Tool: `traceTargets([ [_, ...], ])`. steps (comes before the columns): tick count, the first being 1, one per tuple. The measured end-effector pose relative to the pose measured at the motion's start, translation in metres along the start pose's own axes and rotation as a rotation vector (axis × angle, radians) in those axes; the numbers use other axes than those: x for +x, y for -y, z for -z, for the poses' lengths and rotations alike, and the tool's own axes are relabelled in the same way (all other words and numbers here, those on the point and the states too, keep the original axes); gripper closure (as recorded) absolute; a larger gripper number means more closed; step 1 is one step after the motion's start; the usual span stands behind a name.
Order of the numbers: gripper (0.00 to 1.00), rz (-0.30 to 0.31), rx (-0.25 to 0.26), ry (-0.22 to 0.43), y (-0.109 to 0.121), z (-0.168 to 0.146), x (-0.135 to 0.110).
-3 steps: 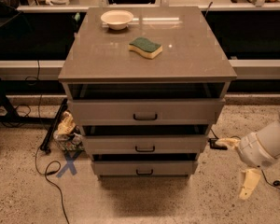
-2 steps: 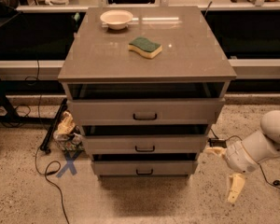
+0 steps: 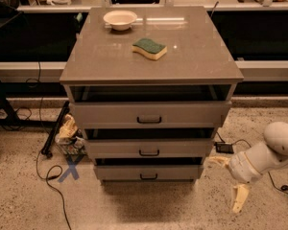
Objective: Open bottom drawer
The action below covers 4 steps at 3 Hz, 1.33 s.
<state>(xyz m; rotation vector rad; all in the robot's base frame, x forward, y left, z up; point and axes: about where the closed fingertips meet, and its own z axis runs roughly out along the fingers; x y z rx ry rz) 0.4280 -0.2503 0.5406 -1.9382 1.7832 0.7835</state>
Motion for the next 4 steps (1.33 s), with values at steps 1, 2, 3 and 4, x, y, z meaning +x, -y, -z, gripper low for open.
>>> traceTargets([
  [1, 0.0, 0.088, 0.01, 0.017, 0.003, -0.042, 0.034],
  [2, 0.0, 0.18, 0.095, 0.037, 0.026, -0.094, 0.056],
  [3, 0.0, 0.216, 0.166, 0.047, 0.052, -0.125, 0.067],
  [4, 0.0, 0.213, 0.166, 0.046, 0.052, -0.127, 0.068],
])
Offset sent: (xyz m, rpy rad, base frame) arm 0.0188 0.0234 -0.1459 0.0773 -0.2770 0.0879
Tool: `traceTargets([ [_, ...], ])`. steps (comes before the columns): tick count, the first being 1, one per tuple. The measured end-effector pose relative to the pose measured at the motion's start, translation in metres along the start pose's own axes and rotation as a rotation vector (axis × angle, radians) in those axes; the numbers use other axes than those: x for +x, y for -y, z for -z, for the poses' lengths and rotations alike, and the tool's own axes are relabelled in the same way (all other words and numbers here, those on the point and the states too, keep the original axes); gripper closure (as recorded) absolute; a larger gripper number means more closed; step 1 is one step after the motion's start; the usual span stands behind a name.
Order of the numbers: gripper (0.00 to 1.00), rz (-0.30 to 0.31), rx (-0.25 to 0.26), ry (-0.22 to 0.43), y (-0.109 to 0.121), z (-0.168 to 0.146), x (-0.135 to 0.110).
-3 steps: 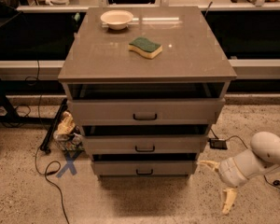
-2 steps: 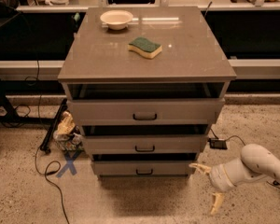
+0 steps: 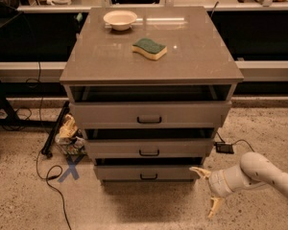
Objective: Open bottom drawer
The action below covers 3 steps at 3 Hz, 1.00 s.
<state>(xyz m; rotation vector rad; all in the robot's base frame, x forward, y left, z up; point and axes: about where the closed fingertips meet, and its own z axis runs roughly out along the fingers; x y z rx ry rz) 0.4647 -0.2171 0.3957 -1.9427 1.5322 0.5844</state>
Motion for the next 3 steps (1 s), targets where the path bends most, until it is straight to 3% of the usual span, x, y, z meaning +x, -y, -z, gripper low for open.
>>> traceTargets([
  [1, 0.0, -0.023, 0.038, -0.037, 0.0, -0.018, 0.023],
  [2, 0.0, -0.035, 0.124, -0.091, 0.014, -0.078, 0.08],
  [3, 0.0, -0.04, 0.126, -0.089, 0.013, -0.08, 0.082],
])
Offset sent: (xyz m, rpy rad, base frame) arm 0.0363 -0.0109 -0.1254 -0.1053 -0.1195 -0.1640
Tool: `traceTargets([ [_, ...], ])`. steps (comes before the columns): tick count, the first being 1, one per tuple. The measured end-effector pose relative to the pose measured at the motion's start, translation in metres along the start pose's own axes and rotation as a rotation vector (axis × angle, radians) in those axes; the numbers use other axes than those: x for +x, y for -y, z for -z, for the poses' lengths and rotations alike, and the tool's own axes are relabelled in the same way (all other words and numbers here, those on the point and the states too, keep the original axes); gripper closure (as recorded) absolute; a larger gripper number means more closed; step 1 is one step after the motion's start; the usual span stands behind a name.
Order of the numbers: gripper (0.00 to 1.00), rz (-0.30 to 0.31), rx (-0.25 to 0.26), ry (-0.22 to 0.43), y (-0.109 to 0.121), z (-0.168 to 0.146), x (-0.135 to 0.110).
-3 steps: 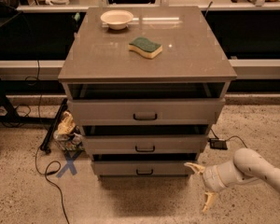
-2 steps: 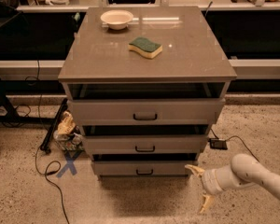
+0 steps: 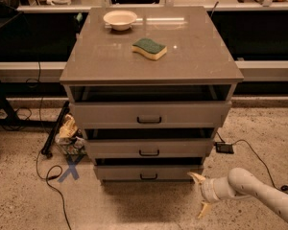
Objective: Open bottom drawer
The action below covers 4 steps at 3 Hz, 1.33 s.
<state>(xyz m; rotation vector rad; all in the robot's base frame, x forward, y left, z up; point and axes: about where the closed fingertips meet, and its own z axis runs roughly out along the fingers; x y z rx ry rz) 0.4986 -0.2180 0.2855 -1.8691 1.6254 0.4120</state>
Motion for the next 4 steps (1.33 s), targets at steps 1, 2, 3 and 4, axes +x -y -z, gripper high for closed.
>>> traceTargets([
  [1, 0.0, 0.004, -0.004, -0.015, -0.002, -0.004, 0.0],
  [2, 0.0, 0.057, -0.026, -0.084, -0.005, -0.026, 0.006],
  [3, 0.0, 0.107, -0.005, -0.13, 0.007, -0.05, 0.02],
  [4, 0.0, 0.149, 0.041, -0.134, 0.024, -0.073, 0.028],
])
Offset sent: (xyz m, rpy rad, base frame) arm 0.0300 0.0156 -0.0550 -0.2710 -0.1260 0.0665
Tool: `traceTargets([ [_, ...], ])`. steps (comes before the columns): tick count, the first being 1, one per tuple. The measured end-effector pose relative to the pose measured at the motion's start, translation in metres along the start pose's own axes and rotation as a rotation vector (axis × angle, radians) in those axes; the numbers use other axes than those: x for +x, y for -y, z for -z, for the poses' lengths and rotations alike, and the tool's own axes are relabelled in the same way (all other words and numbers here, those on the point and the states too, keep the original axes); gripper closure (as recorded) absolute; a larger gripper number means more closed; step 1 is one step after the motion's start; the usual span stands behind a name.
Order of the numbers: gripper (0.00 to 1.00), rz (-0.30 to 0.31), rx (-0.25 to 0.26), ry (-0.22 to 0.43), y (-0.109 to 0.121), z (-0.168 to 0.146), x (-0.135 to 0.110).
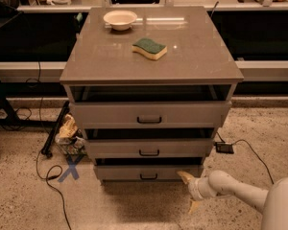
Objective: Open bottom drawer
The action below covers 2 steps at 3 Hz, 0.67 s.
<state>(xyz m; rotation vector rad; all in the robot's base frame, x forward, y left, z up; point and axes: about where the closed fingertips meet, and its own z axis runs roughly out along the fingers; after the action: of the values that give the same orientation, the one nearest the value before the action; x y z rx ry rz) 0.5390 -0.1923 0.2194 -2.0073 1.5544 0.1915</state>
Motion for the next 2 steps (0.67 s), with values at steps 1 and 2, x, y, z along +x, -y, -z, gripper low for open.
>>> traceTargets([
  [1, 0.0, 0.0, 0.0, 0.0, 0.0, 0.0, 0.0],
  [2, 0.0, 0.017, -0.009, -0.01, 0.008, -0.011, 0.005],
])
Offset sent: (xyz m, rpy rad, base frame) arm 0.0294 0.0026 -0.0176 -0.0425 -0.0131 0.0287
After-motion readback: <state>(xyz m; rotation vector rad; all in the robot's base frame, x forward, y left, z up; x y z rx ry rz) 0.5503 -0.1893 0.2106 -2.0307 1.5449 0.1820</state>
